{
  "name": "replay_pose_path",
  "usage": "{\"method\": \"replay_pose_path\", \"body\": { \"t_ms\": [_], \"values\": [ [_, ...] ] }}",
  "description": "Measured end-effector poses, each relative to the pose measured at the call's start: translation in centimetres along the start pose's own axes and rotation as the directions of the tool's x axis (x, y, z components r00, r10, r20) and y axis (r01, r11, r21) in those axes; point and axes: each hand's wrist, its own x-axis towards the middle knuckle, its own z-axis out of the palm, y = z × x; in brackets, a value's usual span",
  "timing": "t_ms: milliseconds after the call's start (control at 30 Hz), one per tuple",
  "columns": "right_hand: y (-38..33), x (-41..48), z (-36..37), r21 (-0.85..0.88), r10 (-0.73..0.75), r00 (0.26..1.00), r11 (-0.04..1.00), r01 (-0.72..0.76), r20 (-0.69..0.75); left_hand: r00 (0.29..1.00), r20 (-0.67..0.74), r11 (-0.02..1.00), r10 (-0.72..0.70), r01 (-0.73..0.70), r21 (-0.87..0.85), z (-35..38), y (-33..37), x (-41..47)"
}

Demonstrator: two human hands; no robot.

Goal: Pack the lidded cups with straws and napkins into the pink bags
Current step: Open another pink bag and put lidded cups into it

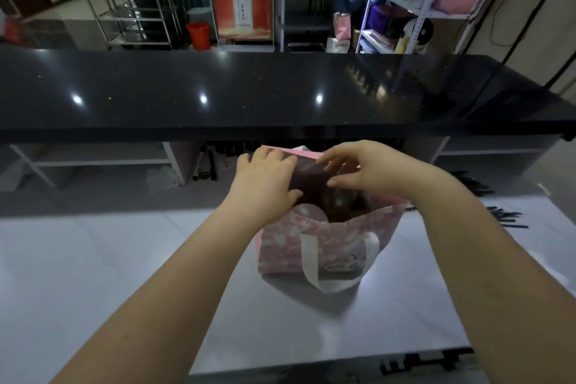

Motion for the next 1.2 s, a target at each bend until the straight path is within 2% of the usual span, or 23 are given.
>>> {"method": "replay_pose_path", "body": {
  "t_ms": [100, 200, 300, 400, 600, 733, 867, 1033, 1200],
  "values": [
    [1.6, -2.0, -2.8, 0.103, -0.004, 0.987, 0.994, 0.020, -0.158, 0.998, -0.060, 1.000, 0.016, -0.015, 0.002, -1.5, 1.3, 1.4],
    [4.7, -2.8, -5.6, 0.048, 0.041, 0.955, 0.998, -0.028, -0.295, 0.991, -0.120, 0.997, 0.062, -0.066, -0.029, -3.1, 3.6, 4.0],
    [8.2, -3.0, -7.7, -0.023, 0.089, 0.935, 0.994, -0.103, -0.343, 0.971, -0.209, 0.989, 0.113, -0.131, -0.072, -4.3, 6.4, 6.7],
    [11.5, -2.5, -8.5, -0.063, 0.105, 0.946, 0.989, -0.131, -0.308, 0.966, -0.214, 0.982, 0.147, -0.168, -0.084, -4.7, 9.0, 9.6],
    [17.4, 0.1, -7.4, -0.096, 0.144, 0.975, 0.982, -0.161, -0.170, 0.983, -0.030, 0.984, 0.180, -0.179, 0.009, -1.8, 13.0, 15.8],
    [20.6, 2.6, -5.2, -0.169, 0.100, 0.994, 0.980, -0.106, -0.048, 0.975, 0.083, 0.974, 0.207, -0.213, 0.075, 0.8, 14.2, 19.0],
    [23.1, 5.1, -2.4, -0.321, 0.086, 0.995, 0.945, -0.065, 0.052, 0.963, 0.090, 0.960, 0.253, -0.261, 0.098, 2.8, 14.0, 19.9],
    [24.9, 6.9, 0.6, -0.402, 0.068, 0.994, 0.915, -0.031, 0.080, 0.957, 0.115, 0.957, 0.268, -0.278, 0.086, 4.6, 13.9, 19.3],
    [25.2, 8.0, 2.6, -0.300, 0.064, 0.997, 0.953, -0.048, 0.045, 0.959, 0.129, 0.960, 0.252, -0.264, 0.089, 5.7, 14.0, 18.6]
  ]
}}
